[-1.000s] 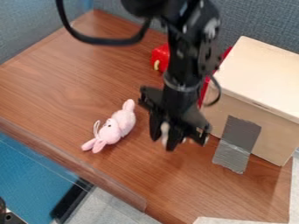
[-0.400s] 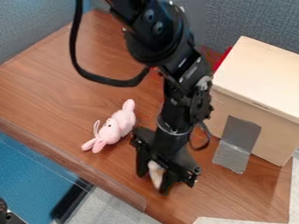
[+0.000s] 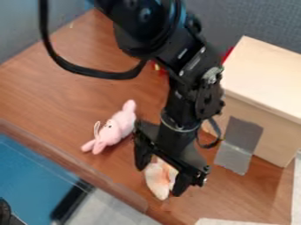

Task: Move the doll from left side of the table to right side below the drawer

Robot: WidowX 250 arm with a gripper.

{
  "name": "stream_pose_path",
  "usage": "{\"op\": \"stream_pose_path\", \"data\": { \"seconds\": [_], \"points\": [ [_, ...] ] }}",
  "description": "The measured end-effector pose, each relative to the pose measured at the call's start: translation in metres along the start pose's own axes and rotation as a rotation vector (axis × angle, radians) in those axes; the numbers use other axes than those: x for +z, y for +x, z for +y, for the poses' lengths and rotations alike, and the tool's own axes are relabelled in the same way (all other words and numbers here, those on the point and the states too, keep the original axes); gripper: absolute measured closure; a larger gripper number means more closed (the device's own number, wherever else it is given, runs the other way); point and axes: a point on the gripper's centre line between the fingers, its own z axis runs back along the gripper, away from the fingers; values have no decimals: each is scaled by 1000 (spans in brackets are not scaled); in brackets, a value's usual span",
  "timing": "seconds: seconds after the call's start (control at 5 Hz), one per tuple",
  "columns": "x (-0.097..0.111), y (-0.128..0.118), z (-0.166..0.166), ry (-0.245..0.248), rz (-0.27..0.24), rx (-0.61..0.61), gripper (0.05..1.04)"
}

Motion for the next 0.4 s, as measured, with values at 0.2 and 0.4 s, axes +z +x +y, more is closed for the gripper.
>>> {"op": "stream_pose_path", "data": {
  "seconds": [0.2,0.4],
  "points": [
    [29,0,2,-8,-73,54,83],
    [42,-2,5,-9,-96,101,83]
  ]
}}
